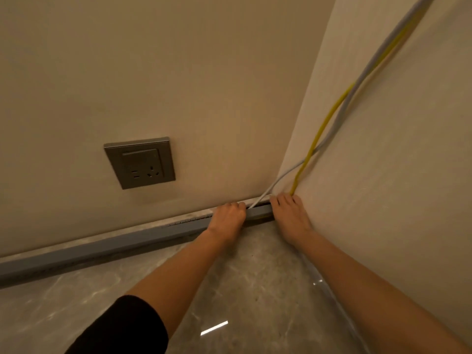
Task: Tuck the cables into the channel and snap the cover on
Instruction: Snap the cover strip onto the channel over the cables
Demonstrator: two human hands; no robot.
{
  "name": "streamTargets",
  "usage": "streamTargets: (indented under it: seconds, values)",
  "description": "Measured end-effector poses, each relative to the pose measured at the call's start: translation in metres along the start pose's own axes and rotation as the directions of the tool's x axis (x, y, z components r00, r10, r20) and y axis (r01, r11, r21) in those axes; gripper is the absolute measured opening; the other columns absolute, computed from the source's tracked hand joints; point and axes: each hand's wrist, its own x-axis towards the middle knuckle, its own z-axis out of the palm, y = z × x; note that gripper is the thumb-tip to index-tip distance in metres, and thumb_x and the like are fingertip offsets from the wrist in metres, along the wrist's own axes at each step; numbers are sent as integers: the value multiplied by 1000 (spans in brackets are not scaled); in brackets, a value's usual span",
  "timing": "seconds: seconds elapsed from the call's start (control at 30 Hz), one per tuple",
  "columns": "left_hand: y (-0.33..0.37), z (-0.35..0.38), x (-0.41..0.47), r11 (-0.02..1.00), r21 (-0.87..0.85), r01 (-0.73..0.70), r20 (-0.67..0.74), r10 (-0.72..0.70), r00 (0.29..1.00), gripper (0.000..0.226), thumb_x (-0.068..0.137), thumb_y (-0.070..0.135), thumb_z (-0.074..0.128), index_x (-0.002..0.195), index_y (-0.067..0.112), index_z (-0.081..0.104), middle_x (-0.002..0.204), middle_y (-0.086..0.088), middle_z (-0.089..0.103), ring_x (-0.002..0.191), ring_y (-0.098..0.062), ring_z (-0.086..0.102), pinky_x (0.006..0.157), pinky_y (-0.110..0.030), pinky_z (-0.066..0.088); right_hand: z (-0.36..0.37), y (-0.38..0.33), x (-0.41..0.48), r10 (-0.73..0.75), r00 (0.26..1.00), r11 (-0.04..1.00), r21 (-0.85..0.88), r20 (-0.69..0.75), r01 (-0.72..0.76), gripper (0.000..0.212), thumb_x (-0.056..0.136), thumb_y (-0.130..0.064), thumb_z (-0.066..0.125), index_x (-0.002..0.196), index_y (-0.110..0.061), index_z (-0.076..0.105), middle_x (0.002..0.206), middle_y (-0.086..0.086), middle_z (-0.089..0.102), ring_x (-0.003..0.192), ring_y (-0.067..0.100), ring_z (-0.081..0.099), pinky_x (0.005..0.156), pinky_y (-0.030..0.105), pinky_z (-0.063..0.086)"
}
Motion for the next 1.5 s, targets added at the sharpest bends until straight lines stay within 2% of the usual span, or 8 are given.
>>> streamTargets:
  seconds: [0.3, 0.43, 0.57, 0.87, 1.07, 1.23, 1.37, 1.5]
  values:
    - [-17, -2, 1, 975, -218, -38, 49, 50, 998, 32, 93, 21, 46, 123, 9, 47, 124, -18, 57, 111, -36, 54, 84, -41, 44, -17, 10, 11, -80, 995, 992, -90, 58, 85, 37, 92, -6, 42, 128, -4, 42, 122, 17, 57, 117, 30, 49, 97, 36, 34]
    - [-19, -2, 1, 938, -348, 4, 23, 4, 1000, 26, 89, 18, 55, 112, 5, 57, 117, -21, 59, 106, -37, 55, 82, -39, 45, -23, 11, 10, -134, 990, 984, -127, -45, 127, 33, 48, -16, 86, 75, -11, 69, 65, 7, 69, 65, 23, 67, 61, 24, 49]
    - [-22, 4, -1, 931, -366, 3, -62, -28, 998, 23, 88, 15, 58, 105, 1, 59, 115, -19, 57, 108, -33, 51, 86, -37, 42, -17, 7, 13, -72, 990, 997, 8, 118, 72, 31, 91, 0, 43, 121, -6, 50, 121, 14, 58, 113, 29, 53, 93, 36, 40]
    - [-20, 16, -3, 922, -384, 40, 22, -34, 999, 39, 90, 39, 53, 110, 6, 48, 118, -14, 53, 105, -29, 51, 83, -35, 41, -7, 9, 11, -79, 955, 917, 397, 286, -43, 55, 89, 3, 44, 140, -4, 24, 140, 19, 39, 124, 31, 46, 101, 36, 41]
    - [-16, 20, -7, 917, -400, -1, -37, -15, 999, 50, 90, 32, 54, 131, 11, 34, 134, -13, 46, 121, -29, 47, 95, -37, 40, -11, 9, 19, 1, 890, 642, 682, 456, -350, 62, 88, -1, 38, 145, -14, 17, 138, 16, 42, 120, 30, 46, 101, 39, 41]
    - [-9, 20, -1, 988, -152, 25, 49, -18, 999, 40, 96, 28, 43, 130, 7, 39, 133, -15, 42, 122, -30, 41, 100, -41, 37, -10, 8, 25, 17, 844, 382, 777, 536, -501, 71, 78, -12, 45, 144, -22, 23, 150, 5, 32, 135, 24, 32, 110, 40, 32]
    - [-5, 22, -2, 998, -66, -15, 5, 16, 1000, 34, 97, 19, 38, 129, 6, 36, 131, -16, 43, 119, -30, 45, 98, -40, 39, -8, -1, 23, 195, 909, 330, 849, 368, -414, 40, 90, -32, 54, 125, -12, 51, 115, 3, 56, 108, 15, 50, 80, 19, 41]
    - [-8, 20, -5, 998, -43, -45, -2, 45, 999, 33, 97, 14, 39, 128, 6, 33, 127, -18, 48, 113, -32, 50, 93, -40, 43, -8, -4, 24, 382, 909, 361, 879, 167, -313, 24, 93, -17, 53, 99, 2, 64, 95, 16, 63, 86, 15, 52, 53, 12, 34]
